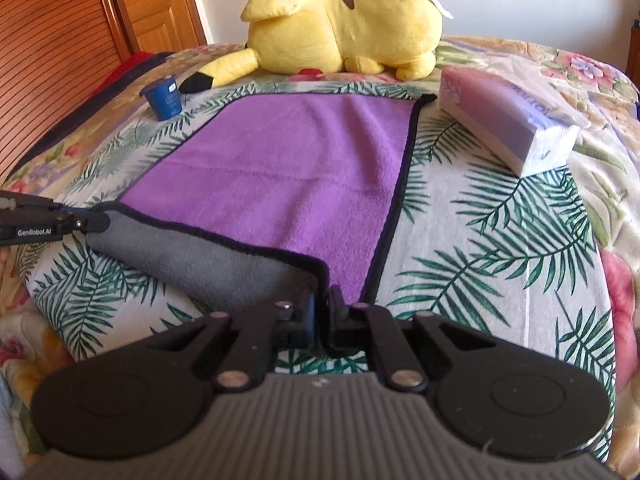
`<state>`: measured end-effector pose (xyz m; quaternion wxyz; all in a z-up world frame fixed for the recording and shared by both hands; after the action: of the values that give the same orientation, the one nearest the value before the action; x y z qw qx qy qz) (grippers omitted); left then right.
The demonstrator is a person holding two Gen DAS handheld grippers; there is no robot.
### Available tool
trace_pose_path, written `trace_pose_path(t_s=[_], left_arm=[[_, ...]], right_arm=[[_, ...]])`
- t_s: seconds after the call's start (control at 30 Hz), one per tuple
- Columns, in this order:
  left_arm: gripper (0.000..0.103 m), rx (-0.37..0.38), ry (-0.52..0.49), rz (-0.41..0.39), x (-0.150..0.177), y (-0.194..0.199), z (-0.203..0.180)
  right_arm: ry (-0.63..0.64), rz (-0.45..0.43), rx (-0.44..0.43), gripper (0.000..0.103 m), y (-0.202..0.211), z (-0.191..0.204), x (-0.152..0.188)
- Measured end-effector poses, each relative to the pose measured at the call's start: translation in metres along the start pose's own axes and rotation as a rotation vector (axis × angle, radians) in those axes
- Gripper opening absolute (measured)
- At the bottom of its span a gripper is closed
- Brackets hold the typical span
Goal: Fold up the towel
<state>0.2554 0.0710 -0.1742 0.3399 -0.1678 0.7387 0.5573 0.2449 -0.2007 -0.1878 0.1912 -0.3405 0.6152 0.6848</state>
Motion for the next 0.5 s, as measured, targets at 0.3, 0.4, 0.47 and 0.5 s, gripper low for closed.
trace_pose_path(t_s=[0.3,0.4,0.47,0.5], left_arm=[[0.0,-0.005,0.002,-0.049,-0.009,0.009,-0.001],[0.0,0.0,-0.011,-0.065,-0.014,0.013,-0.004],[0.0,-0.01,-0.035,-0.072,-0.018,0.015,-0.005],[0.0,-0.006,-0.031,-0.073,-0.019,0.016,-0.005]], right_arm=[[-0.026,-0.073,0.004,0.004,0.009,-0.002,-0.01],[-0.036,-0.094,0.003,0.004,0.012,-0.003,-0.015],[-0.04,-0.105,0.001,0.004,0.013,-0.003,-0.016],[-0.04,-0.106,0.001,0.004,0.013,-0.003,-0.016]])
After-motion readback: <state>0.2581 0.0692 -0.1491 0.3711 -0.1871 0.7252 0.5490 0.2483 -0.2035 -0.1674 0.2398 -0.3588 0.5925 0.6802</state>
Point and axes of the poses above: each gripper's, at about its wrist camera, not at the fingertips, and y roughly against the way its jaws point, z to its left, x to its underside, the point moved 8 cm from there along -y, roughly the way its jaws point, and after that the axes turned 10 degrees about x, right-handed, at the moved point
